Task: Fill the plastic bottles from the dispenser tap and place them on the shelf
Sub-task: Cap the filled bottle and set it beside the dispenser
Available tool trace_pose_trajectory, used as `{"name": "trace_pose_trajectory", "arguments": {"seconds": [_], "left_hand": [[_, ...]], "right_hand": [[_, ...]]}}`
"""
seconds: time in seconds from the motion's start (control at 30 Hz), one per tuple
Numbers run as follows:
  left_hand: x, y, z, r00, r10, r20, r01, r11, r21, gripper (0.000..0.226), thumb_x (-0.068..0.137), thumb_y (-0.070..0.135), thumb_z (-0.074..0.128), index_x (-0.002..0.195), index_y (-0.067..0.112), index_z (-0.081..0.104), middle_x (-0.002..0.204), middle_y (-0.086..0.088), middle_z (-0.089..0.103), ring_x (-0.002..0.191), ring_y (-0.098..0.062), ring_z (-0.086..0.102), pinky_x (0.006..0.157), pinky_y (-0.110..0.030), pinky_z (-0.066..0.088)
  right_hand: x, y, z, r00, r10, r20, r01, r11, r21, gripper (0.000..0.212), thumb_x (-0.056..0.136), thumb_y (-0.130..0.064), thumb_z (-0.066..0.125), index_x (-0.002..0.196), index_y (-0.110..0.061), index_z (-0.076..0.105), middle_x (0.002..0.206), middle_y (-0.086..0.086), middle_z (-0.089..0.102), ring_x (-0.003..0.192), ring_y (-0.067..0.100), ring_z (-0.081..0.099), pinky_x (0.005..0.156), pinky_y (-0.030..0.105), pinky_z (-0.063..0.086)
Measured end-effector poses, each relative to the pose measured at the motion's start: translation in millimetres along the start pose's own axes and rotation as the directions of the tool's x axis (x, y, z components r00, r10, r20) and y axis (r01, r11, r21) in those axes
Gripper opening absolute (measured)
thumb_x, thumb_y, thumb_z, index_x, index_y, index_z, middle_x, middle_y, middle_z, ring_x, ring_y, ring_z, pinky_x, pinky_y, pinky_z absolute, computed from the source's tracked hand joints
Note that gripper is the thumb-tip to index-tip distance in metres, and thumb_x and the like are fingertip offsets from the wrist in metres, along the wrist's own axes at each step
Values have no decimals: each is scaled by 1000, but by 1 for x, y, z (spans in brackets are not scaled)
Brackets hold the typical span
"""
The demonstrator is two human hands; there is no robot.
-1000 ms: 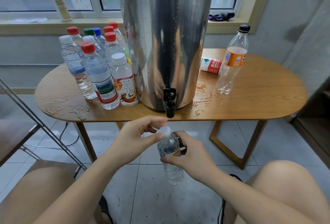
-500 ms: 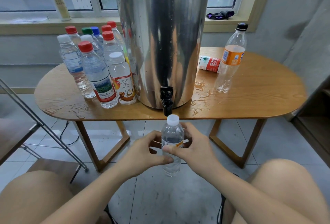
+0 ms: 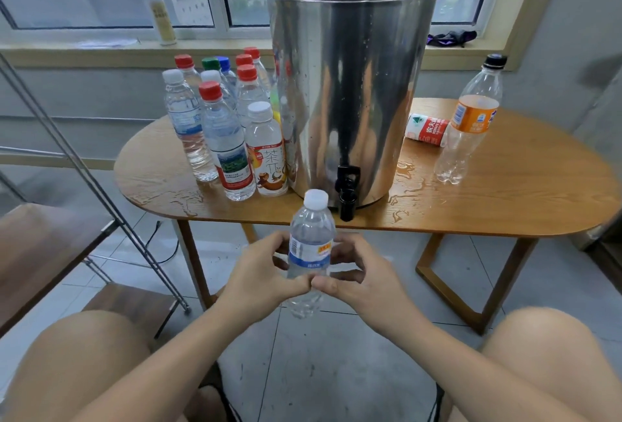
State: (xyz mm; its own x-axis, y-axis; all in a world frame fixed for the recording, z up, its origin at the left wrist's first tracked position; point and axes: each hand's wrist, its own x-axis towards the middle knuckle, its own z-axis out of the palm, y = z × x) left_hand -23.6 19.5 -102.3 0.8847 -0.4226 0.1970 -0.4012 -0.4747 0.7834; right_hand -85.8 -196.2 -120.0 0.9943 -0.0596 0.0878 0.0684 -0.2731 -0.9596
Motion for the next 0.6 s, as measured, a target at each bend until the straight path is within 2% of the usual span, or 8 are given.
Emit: {"name": "trace_pose_trajectory", "arguments": {"seconds": [0.1, 0.2, 0.33, 0.47, 0.53, 0.6], "left_hand": [[3, -2, -31, 996, -28, -81, 28, 1000, 4, 56, 79, 42, 94, 124, 46, 61, 113, 25, 75, 101, -4, 71, 84, -26, 62], [9, -2, -65, 980, -37, -196, 38, 999, 3, 53, 81, 39, 94, 126, 37, 66, 112, 18, 77, 93, -10, 74, 81, -32, 64], [18, -5, -110, 945, -74, -319, 65, 997, -37, 46, 79, 43, 91, 119, 32, 70, 108, 18, 78, 95, -4, 74, 83, -30, 61], [32, -10, -145, 893, -84, -442, 68, 996, -52, 45, 86, 35, 90, 126, 25, 72, 113, 13, 78, 100, -2, 74, 86, -25, 59], [39, -10, -157, 872, -45, -487, 40, 999, -21, 42, 87, 31, 91, 125, 30, 72, 114, 12, 77, 101, -2, 73, 83, -16, 57], [48, -15, -163, 849, -10, -528, 29, 999, 27, 38, 86, 35, 92, 118, 38, 72, 116, 10, 78, 103, -5, 74, 86, -21, 59]], "right_hand": [[2, 6, 6, 999, 36, 32, -35, 999, -32, 75, 64, -75, 90, 129, -52, 60, 113, -18, 70, 106, 9, 73, 92, 38, 64], [7, 12, 11, 996, 59, 69, -54, 996, -72, 63, 73, -64, 92, 126, -50, 61, 111, -14, 72, 102, 9, 73, 92, 37, 62], [15, 15, 19, 991, 81, 107, -66, 989, -130, 52, 82, -57, 89, 125, -45, 63, 108, -12, 73, 106, 3, 69, 93, 33, 59], [20, 20, 26, 985, 116, 128, -93, 980, -174, 43, 85, -59, 85, 121, -45, 64, 105, -13, 73, 100, 2, 68, 88, 25, 57], [21, 21, 29, 981, 140, 134, -115, 977, -180, 41, 86, -58, 85, 120, -46, 64, 103, -14, 73, 97, 2, 68, 84, 22, 56], [21, 23, 30, 979, 152, 138, -124, 974, -190, 39, 88, -56, 84, 119, -47, 64, 102, -16, 73, 95, 2, 68, 82, 21, 56]]}}
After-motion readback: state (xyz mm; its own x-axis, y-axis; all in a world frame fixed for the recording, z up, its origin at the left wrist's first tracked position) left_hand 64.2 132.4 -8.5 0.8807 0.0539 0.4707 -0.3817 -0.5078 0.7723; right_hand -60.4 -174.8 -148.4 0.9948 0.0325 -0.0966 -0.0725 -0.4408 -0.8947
